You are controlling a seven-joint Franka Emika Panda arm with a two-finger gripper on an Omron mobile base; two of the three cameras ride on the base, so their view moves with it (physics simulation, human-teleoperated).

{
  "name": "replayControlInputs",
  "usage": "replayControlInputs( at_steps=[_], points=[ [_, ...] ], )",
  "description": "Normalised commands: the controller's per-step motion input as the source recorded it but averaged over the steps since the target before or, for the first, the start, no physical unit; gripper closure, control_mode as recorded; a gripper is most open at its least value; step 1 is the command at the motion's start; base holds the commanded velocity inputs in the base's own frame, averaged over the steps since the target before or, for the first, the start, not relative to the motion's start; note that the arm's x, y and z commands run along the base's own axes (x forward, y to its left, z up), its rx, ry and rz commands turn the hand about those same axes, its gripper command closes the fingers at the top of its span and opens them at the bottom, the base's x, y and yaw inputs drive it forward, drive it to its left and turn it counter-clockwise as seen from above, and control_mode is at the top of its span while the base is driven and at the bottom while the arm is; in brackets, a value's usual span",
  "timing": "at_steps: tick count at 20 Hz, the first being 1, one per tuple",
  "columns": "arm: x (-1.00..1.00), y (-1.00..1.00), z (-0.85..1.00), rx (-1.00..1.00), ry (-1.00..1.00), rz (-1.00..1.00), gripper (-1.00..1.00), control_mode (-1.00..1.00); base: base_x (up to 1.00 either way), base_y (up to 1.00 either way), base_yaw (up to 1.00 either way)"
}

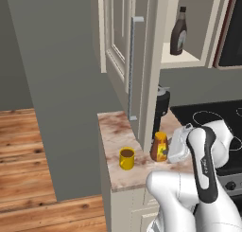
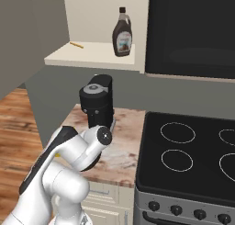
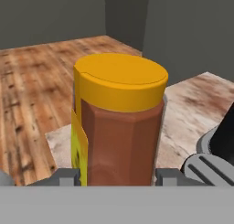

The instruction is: Pick the syrup bottle and honey bottle from the cabinet and place them next to the mug.

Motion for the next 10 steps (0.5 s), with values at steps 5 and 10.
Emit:
replayControlInputs(
  at_steps=[5, 10],
  points=[
    [0.01, 0.08, -0.16, 0.0, -0.03, 0.0, 1.0, -1.0, 0.0, 0.0, 0.0],
    [0.0, 0.23, -0.06, 0.0, 0.0, 0.0, 1.0, -1.0, 0.0, 0.0, 0.0]
  ],
)
